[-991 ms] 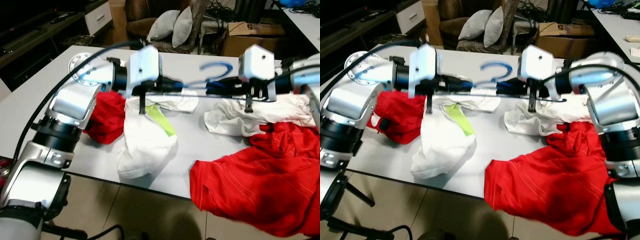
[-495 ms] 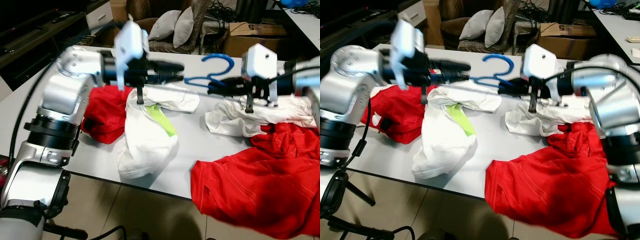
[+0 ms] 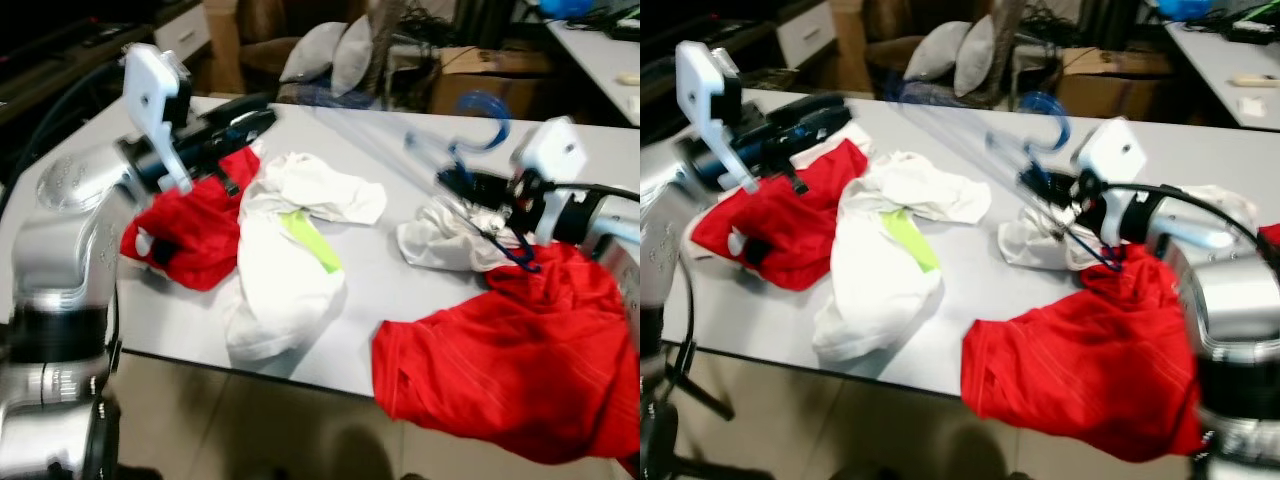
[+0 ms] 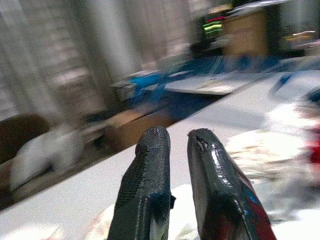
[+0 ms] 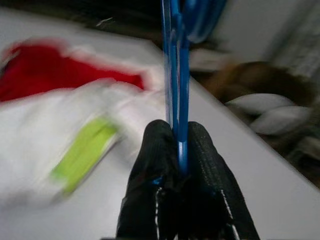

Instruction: Hang hanger

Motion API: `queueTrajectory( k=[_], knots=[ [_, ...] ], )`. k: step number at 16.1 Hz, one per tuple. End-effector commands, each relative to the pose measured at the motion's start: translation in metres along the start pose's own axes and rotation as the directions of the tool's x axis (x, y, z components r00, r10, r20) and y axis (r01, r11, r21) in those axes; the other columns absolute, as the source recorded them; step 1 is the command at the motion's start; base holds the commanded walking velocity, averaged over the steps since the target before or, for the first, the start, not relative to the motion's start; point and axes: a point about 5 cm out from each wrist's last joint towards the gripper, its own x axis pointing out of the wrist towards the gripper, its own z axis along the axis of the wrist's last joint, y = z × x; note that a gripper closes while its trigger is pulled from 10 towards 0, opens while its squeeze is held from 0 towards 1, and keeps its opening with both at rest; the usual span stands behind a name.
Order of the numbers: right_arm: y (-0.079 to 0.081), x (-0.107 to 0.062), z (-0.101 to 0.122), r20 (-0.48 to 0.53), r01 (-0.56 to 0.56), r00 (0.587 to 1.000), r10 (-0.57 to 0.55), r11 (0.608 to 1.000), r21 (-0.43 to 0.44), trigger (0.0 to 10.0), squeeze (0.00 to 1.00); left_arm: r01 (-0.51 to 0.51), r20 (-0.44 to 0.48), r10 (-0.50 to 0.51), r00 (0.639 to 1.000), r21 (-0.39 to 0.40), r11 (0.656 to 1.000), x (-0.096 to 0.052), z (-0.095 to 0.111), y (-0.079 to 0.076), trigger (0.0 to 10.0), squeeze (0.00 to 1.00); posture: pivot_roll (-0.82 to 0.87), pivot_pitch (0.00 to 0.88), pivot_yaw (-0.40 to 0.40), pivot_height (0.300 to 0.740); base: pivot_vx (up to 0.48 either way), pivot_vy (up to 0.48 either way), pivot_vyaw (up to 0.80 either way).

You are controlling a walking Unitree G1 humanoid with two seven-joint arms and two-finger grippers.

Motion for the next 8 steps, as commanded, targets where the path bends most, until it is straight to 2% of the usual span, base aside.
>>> queueTrajectory(
  k=[1,2,3,4,5,6,8],
  knots=[
    [-0.001,-0.008,0.012,0.04,0.128,0.991,-0.129,0.991,0.024,10.0,0.0,-0.125,-0.068,0.126,0.99,0.015,0.992,-0.004,-0.013,-0.005,10.0,0.0,-0.09,0.0,-0.018,0.74,0.0,0.0,0.0],
    [0.001,-0.011,0.015,0.05,0.173,0.983,-0.175,0.984,0.033,10.0,0.0,-0.163,-0.076,0.162,0.984,-0.006,0.987,-0.003,-0.018,-0.011,10.0,0.0,-0.09,0.0,-0.015,0.74,0.0,0.0,0.0],
    [0.01,-0.019,0.02,0.064,0.25,0.966,-0.252,0.968,0.037,10.0,0.0,-0.222,-0.104,0.216,0.971,-0.059,0.973,0.002,-0.034,-0.028,10.0,0.0,-0.13,0.0,0.022,0.74,0.0,0.0,0.0],
    [0.01,-0.021,0.022,0.066,0.274,0.959,-0.276,0.961,0.037,10.0,0.0,-0.231,-0.116,0.221,0.968,-0.076,0.97,0.004,-0.038,-0.033,10.0,0.0,-0.13,0.0,0.022,0.74,0.0,0.0,0.0],
    [0.019,-0.029,0.014,0.072,0.382,0.915,-0.397,0.91,0.164,10.0,0.0,-0.266,-0.141,0.243,0.96,-0.178,0.947,0.008,-0.061,-0.057,10.0,0.0,-0.14,0.0,0.011,0.74,0.0,0.0,0.0],
    [0.029,-0.033,0.007,0.021,0.446,0.888,-0.459,0.872,0.202,10.0,0.0,-0.308,-0.18,0.275,0.944,-0.192,0.932,0.004,-0.074,-0.07,10.0,0.0,-0.15,0.0,0.009,0.74,0.0,0.0,0.0],
    [0.041,-0.029,-0.002,-0.008,0.473,0.877,-0.48,0.861,0.185,10.0,0.0,-0.341,-0.21,0.307,0.928,-0.151,0.928,-0.005,-0.081,-0.072,10.0,0.0,-0.14,0.0,-0.001,0.74,0.0,0.0,0.0]
  ],
)
